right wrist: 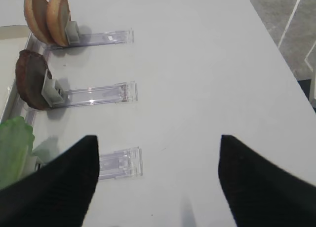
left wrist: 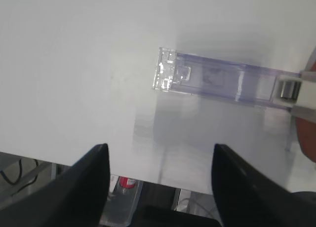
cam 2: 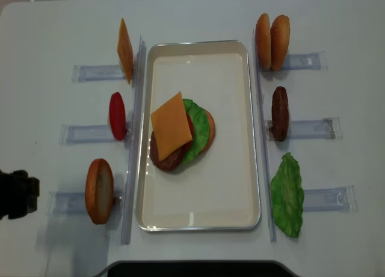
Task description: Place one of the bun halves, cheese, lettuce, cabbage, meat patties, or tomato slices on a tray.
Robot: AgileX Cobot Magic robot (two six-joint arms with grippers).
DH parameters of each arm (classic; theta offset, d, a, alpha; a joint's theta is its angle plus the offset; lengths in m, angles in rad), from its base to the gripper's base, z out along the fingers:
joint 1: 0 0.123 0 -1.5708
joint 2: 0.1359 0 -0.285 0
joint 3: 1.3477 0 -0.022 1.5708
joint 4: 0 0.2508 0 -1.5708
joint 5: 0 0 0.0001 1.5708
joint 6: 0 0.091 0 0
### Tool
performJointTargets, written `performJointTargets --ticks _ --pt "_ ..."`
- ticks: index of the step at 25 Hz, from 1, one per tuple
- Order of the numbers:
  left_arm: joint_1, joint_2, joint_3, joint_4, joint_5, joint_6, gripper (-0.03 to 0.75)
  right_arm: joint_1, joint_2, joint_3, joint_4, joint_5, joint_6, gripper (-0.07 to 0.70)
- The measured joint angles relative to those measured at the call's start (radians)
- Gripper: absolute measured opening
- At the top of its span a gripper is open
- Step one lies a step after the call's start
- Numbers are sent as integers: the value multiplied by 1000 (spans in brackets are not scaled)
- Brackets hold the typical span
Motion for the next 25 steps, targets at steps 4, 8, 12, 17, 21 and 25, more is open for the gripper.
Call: performJointTargets --ticks 4,8,12,17,21,25 --pt "0 -181 35 -6 -1 1 492 0 0 0 0 0 0 485" --pt "0 -336 51 -34 34 16 486 0 0 0 0 0 0 485" --pt "0 -482 61 -43 60 61 483 0 0 0 0 0 0 485" --pt "0 -694 61 -56 64 120 482 0 0 0 0 0 0 483" --pt "0 -858 61 -70 76 148 482 0 0 0 0 0 0 484" --pt "0 -898 61 -84 86 165 482 0 0 0 0 0 0 484"
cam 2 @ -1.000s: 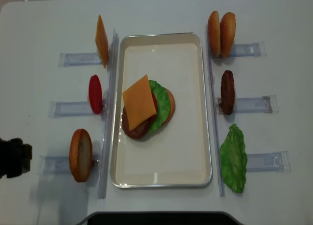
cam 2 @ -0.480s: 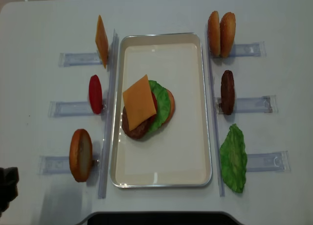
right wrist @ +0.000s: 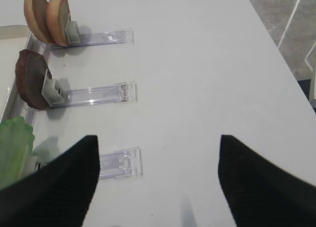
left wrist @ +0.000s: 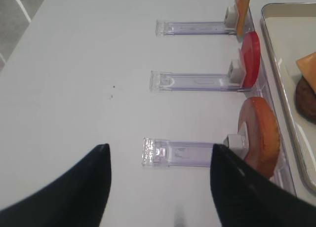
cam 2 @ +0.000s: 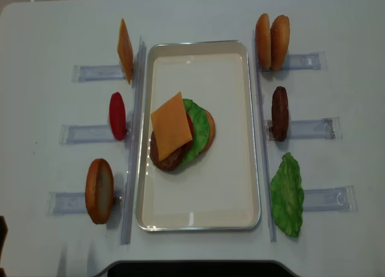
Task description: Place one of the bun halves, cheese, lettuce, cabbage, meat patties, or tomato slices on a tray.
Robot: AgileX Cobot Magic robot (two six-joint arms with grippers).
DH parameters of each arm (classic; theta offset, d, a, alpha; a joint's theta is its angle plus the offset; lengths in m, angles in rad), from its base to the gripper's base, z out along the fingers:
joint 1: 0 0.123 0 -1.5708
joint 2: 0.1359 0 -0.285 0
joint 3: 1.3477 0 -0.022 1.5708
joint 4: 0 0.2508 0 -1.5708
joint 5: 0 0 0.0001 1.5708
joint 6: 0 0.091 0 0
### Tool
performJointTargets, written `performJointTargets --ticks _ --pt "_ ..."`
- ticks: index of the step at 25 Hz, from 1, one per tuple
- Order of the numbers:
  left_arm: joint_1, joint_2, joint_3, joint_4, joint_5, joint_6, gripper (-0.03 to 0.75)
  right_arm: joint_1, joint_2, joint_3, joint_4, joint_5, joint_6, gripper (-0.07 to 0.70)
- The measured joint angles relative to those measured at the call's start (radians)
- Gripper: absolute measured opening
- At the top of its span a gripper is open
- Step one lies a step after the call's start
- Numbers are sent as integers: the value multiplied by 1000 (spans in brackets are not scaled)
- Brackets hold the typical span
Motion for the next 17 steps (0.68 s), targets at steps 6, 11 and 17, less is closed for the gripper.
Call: performJointTargets --ticks 6,11,17 --pt "0 0 0 0 0 0 482 0 0 0 0 0 0 484" --pt "0 0 0 0 0 0 482 0 0 0 0 0 0 484" --pt "0 0 1 0 0 0 476 0 0 0 0 0 0 484"
